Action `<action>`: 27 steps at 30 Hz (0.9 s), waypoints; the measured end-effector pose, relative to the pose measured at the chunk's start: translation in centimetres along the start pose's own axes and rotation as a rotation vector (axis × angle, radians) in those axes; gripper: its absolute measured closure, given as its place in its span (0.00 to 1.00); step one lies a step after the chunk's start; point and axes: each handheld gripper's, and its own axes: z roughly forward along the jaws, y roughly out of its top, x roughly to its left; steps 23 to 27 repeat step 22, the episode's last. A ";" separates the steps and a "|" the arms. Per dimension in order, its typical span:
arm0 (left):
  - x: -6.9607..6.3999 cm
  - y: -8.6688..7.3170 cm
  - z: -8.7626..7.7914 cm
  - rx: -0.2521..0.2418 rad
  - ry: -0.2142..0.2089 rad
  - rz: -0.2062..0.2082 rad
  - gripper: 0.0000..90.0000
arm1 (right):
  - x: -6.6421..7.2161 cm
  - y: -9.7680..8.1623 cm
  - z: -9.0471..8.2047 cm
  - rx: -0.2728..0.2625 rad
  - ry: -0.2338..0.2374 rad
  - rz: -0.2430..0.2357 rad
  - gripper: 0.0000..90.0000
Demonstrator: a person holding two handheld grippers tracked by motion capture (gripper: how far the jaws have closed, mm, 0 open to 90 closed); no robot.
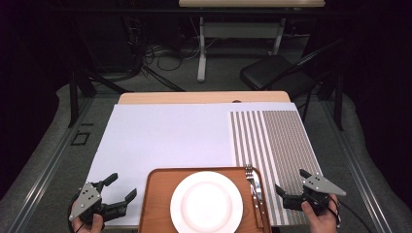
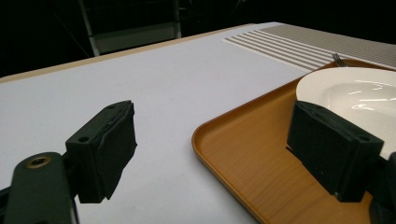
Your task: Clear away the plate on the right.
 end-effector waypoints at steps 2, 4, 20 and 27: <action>0.0 0.0 0.0 0.000 0.000 0.001 0.17 | 0.0 -0.1 0.1 0.003 -0.004 0.000 0.00; 0.0 0.0 0.0 0.000 -0.001 0.002 0.18 | -0.1 -0.2 0.2 -0.001 -0.020 -0.007 0.00; 0.1 0.0 0.0 -0.001 0.002 -0.003 0.17 | -0.6 -0.6 0.3 0.000 -0.017 0.019 0.00; 0.1 0.0 0.0 0.004 -0.001 0.000 0.17 | -0.6 -0.5 0.1 -0.011 -0.026 0.017 0.00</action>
